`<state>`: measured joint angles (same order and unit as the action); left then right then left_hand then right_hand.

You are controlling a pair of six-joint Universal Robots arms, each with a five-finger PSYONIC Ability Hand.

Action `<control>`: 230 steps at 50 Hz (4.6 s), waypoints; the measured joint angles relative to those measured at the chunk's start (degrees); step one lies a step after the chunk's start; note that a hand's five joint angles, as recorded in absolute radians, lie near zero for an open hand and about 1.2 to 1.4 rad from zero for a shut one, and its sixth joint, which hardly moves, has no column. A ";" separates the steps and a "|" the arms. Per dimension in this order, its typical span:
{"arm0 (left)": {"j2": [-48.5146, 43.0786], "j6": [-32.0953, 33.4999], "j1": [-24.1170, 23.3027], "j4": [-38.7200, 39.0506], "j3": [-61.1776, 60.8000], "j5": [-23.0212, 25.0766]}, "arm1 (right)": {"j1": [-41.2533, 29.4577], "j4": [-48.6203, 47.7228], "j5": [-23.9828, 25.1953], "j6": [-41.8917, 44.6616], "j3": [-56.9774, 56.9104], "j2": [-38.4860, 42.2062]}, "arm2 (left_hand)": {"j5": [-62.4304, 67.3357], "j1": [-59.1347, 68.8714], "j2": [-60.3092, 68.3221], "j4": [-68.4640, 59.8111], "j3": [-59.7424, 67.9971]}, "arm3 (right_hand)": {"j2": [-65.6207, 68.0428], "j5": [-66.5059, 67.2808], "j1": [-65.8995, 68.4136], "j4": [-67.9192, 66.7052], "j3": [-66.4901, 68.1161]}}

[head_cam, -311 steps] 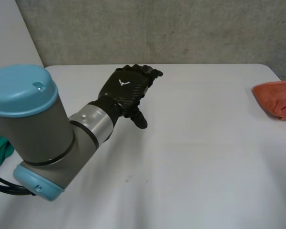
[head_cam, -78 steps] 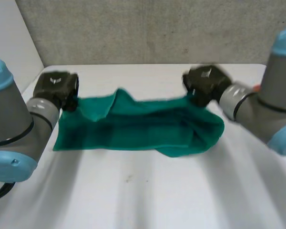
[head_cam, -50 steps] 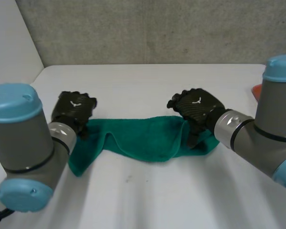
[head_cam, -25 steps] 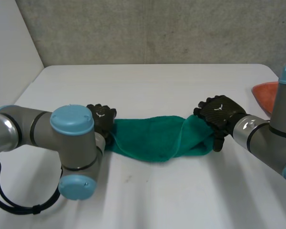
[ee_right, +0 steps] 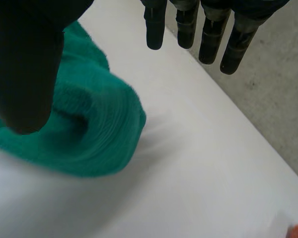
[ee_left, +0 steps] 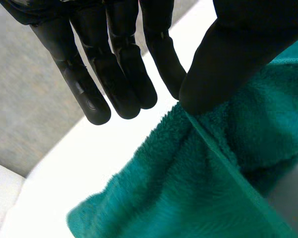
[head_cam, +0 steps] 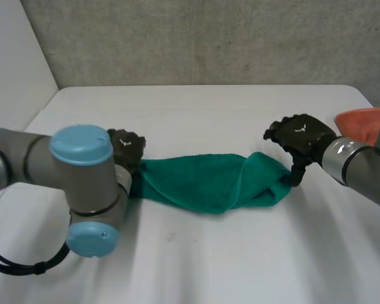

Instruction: Fold the laundry.

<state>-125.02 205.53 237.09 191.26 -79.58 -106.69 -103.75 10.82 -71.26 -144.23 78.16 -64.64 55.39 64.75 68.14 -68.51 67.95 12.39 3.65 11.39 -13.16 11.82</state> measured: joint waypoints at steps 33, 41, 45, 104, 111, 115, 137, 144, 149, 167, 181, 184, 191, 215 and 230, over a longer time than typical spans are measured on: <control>26.65 4.37 -1.55 -5.93 -16.43 0.07 | -0.91 34.03 11.72 -1.34 -50.93 35.40 | 0.00 0.00 0.00 -0.02 0.00 | 40.21 37.03 32.95 -39.23 40.50; 22.06 5.84 -0.06 -4.70 -13.05 0.98 | -1.09 30.81 11.17 -2.77 -55.51 34.36 | 0.00 0.00 0.00 -0.02 0.02 | 54.30 50.14 40.64 -54.69 55.32; 17.42 8.79 2.70 -1.46 -5.49 2.25 | -1.20 23.84 8.46 -4.38 -59.46 32.54 | 0.00 0.00 0.25 -0.23 0.31 | 54.30 50.14 40.64 -54.70 55.32; -0.46 -21.03 -2.20 17.23 -6.19 10.64 | -14.76 -6.83 -8.24 -7.15 -10.13 -6.91 | -50.97 -48.22 -53.12 53.60 -52.79 | 54.56 51.50 41.70 -54.88 55.92; -4.27 -25.99 -2.73 13.59 -2.23 10.64 | -16.88 -5.39 -8.88 -8.72 -10.04 -9.25 | -50.97 -48.22 -53.12 53.60 -52.79 | 54.56 51.50 41.70 -54.88 55.92; -6.46 -26.99 -2.90 11.98 -0.25 10.61 | -17.71 -3.90 -8.82 -9.37 -9.72 -10.37 | -50.96 -48.22 -53.11 53.60 -52.79 | 54.55 51.50 41.70 -54.88 55.92; -11.33 -36.95 -2.89 10.51 5.14 14.11 | -19.27 -0.66 -8.52 -14.06 -7.58 -19.06 | -16.57 -11.35 -18.92 19.36 -19.05 | 54.55 51.50 41.70 -54.88 55.92; -11.11 -34.92 -1.94 10.06 5.96 13.25 | -18.36 -0.05 -8.49 -13.76 -7.21 -19.97 | -0.26 1.09 -0.02 0.05 -0.11 | 54.56 51.50 41.70 -54.88 55.92; -3.44 -27.38 2.47 9.99 2.47 10.58 | -15.17 0.47 -8.34 -12.20 -6.95 -19.57 | -0.26 1.09 0.07 0.00 0.00 | 54.56 51.50 41.70 -54.88 55.92; 35.76 -5.68 6.83 9.36 -23.40 12.95 | -6.32 15.32 -8.21 4.62 -11.46 -7.89 | -0.26 1.09 0.07 -0.02 0.01 | 54.56 51.50 41.70 -54.88 55.92; 9.92 7.10 6.27 8.54 -5.36 11.08 | -7.17 11.42 -12.32 7.43 -27.29 10.40 | -0.26 1.09 0.33 -0.26 0.31 | 54.56 51.50 41.70 -54.88 55.93; 4.42 10.27 6.29 9.58 4.73 10.14 | -7.22 1.48 -13.50 5.70 -32.82 13.06 | -0.26 1.09 0.34 -0.27 0.32 | 54.56 51.50 41.75 -54.88 55.92; 0.25 15.54 6.37 22.09 22.98 8.96 | -7.29 -24.61 -14.72 3.15 -38.78 14.86 | -0.26 1.09 0.34 -0.27 0.32 | 54.55 51.51 43.07 -54.89 55.93; 5.66 16.10 4.00 30.94 -19.41 8.83 | -6.50 -25.77 -8.94 2.54 -1.00 10.39 | 0.50 1.09 0.34 -0.28 0.32 | 54.55 52.60 43.07 -54.89 55.92; 11.02 16.44 -3.10 17.97 -28.82 4.87 | -4.21 -7.01 -8.13 8.25 15.70 -1.64 | 0.54 1.09 0.34 -0.28 0.32 | 25.95 25.54 21.83 -25.78 27.11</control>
<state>-113.99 221.97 233.99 209.23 -108.41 -101.82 -107.96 3.80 -79.39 -135.98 93.86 -66.28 55.94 65.85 68.47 -68.79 68.27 38.33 29.20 33.23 -38.94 38.93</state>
